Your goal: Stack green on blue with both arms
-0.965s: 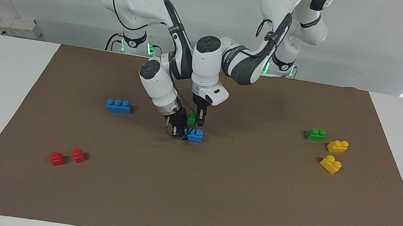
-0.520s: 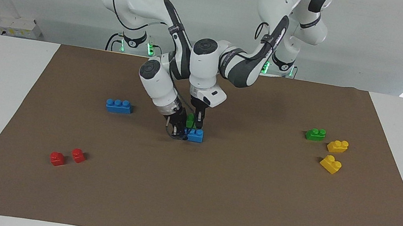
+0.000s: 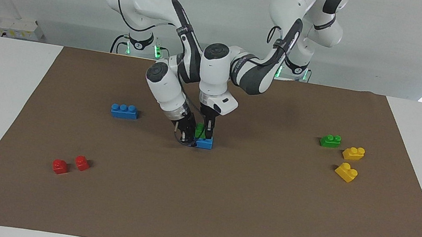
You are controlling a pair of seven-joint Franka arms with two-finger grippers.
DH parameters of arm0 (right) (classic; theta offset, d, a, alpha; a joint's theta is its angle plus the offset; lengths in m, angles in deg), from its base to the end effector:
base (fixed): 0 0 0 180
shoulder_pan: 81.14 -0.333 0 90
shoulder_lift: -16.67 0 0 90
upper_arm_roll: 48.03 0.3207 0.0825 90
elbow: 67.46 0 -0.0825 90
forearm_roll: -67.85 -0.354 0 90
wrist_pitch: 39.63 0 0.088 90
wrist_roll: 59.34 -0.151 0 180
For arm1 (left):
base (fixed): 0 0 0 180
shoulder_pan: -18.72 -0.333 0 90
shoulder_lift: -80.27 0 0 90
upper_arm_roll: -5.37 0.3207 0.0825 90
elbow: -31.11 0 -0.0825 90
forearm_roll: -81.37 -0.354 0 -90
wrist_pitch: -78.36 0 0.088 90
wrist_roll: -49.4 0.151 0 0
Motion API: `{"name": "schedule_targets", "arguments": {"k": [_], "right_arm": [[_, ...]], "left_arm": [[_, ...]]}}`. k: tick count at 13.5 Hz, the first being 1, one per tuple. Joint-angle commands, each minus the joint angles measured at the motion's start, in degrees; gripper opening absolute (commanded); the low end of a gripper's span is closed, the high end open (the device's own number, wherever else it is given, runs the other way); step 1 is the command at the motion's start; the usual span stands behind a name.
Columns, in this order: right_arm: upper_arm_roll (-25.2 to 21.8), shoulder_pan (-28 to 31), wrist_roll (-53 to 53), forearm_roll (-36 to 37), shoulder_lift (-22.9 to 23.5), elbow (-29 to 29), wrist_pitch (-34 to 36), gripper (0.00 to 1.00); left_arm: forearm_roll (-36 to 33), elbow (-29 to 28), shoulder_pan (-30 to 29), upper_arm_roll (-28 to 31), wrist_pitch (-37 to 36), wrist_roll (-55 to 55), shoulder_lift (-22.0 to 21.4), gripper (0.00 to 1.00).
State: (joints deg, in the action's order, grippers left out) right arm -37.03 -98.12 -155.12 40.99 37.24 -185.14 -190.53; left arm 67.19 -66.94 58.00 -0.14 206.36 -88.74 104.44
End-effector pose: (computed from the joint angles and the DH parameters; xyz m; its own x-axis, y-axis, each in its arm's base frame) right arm 0.5375 0.2803 0.2705 0.0008 -0.9275 -0.3738 -0.9945 0.0385 -0.0977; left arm 0.4790 -0.4454 0.3337 0.0694 0.9966 0.0441 0.9792 -0.0765 0.1877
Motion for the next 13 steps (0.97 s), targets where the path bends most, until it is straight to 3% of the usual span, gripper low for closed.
{"name": "schedule_targets", "arguments": {"k": [1, 8, 9, 10, 11, 13], "right_arm": [[-0.1, 0.2, 3.3, -1.6, 0.4, -2.5, -2.5, 0.0], [0.0, 0.5, 4.3, -1.5, 0.4, -2.5, -2.3, 0.0], [-0.1, 0.5, 4.4, -1.5, 0.4, -2.5, -2.3, 0.06], [0.0, 0.5, 4.3, -1.5, 0.4, -2.5, -2.3, 0.18], [0.0, 0.5, 4.3, -1.5, 0.4, -2.5, -2.3, 0.22], [-0.1, 0.4, 4.6, -1.5, 0.4, -2.5, -2.3, 0.49]], "left_arm": [[-2.1, -2.2, 0.0, 0.2, 4.0, -1.5, 0.7, 0.0], [-3.4, -3.6, -0.8, 0.4, 4.8, 0.8, 0.6, 0.03], [-3.5, -3.4, -0.7, 0.4, 4.3, 1.4, 0.5, 0.76], [-3.6, -3.3, -0.7, 0.4, 4.1, 2.0, 0.4, 1.0], [-3.5, -3.1, -0.7, 0.3, 4.1, 3.5, 0.2, 1.0], [-3.5, -3.5, -1.5, 0.3, 4.0, 4.9, -0.4, 1.0]]}}
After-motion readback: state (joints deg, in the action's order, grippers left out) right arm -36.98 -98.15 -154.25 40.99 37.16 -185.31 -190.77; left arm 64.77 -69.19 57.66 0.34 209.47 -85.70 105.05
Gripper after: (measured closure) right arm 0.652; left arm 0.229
